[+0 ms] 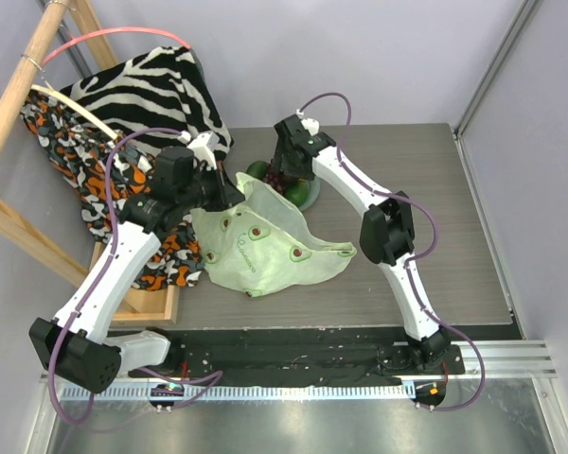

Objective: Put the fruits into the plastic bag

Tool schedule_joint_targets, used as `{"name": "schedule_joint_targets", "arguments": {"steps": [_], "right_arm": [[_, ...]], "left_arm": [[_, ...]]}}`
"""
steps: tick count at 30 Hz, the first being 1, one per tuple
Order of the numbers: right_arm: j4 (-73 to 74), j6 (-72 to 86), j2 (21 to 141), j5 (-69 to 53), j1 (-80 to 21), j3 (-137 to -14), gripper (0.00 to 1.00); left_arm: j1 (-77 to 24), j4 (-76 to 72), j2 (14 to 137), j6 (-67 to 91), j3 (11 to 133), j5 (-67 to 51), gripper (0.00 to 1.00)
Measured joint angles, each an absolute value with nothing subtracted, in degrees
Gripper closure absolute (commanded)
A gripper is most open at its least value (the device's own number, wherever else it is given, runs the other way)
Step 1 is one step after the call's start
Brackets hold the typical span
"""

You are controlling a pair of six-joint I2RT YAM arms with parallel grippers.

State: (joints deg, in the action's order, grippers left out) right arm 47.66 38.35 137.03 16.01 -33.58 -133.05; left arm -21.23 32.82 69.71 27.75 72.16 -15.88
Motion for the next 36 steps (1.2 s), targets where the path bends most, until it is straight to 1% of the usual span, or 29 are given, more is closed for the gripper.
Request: {"name": "schedule_joint_targets", "arguments": {"steps": [2, 7, 22, 27, 36], "right_arm": [[47.68, 38.5, 137.12, 16.01, -33.58, -133.27, 0.26], [47.66, 39.07, 137.43, 15.9, -33.58, -133.84, 0.3], [46.76, 39.4, 137.43, 15.05, -33.58, -133.75, 0.47], [46.17, 39.44, 137.34, 14.76, -33.58, -133.16, 0.5], [45.23, 39.94, 134.98, 13.96, -33.71, -131.59, 0.52]], "left_arm": [[-21.23, 32.82, 69.71, 27.7, 72.16, -15.88, 1.0], [-21.23, 32.82, 69.71, 27.53, 72.16, -15.9, 1.0], [-21.23, 32.82, 69.73, 26.76, 72.16, -16.27, 1.0], [-21.23, 32.82, 69.78, 26.74, 72.16, -16.32, 1.0], [-21.23, 32.8, 69.91, 26.74, 72.14, -16.32, 1.0]]}}
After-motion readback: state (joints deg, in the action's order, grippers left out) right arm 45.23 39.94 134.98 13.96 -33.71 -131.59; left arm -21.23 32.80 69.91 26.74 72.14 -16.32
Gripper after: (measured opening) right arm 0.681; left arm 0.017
